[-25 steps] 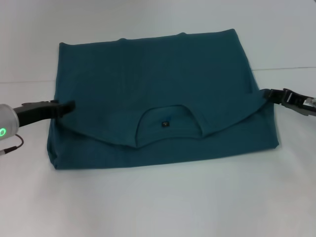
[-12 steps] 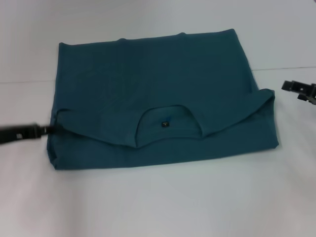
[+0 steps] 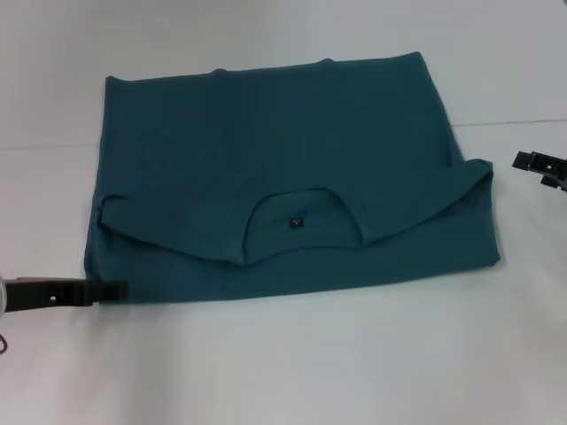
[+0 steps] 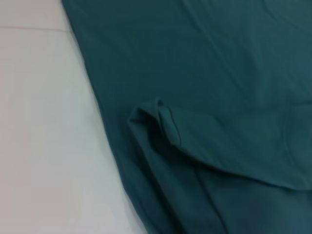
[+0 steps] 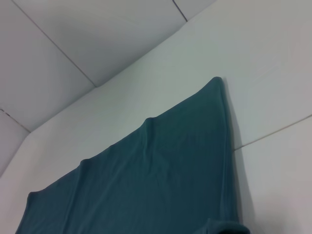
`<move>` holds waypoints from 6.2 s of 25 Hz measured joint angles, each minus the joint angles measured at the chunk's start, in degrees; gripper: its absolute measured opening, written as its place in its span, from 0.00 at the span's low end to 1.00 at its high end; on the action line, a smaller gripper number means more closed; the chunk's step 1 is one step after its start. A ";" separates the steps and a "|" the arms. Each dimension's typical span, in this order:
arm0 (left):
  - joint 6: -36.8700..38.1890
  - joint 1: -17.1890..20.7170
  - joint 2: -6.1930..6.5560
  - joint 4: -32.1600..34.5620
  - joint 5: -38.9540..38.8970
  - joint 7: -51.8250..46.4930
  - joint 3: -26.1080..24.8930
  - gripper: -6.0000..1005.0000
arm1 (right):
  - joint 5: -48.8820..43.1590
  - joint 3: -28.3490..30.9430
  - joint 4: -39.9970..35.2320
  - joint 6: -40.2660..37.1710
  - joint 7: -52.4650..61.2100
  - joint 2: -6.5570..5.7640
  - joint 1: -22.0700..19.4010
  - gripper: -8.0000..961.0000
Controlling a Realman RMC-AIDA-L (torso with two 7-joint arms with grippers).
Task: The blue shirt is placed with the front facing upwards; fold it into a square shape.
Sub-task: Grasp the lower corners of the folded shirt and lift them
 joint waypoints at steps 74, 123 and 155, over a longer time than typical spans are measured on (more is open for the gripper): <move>3.07 -3.23 0.50 -2.92 -1.34 1.52 -0.22 0.07 | -28.91 -12.78 -12.11 -17.24 24.81 -4.10 6.57 0.83; 3.62 -3.01 0.50 -3.05 -1.34 1.69 -0.23 0.06 | -29.18 -14.41 -1.56 -3.14 22.40 -0.33 9.95 0.38; 11.18 -13.47 7.53 -6.57 -1.32 1.43 -12.25 0.07 | -20.27 -11.91 -6.10 -6.48 21.18 -7.00 11.86 0.05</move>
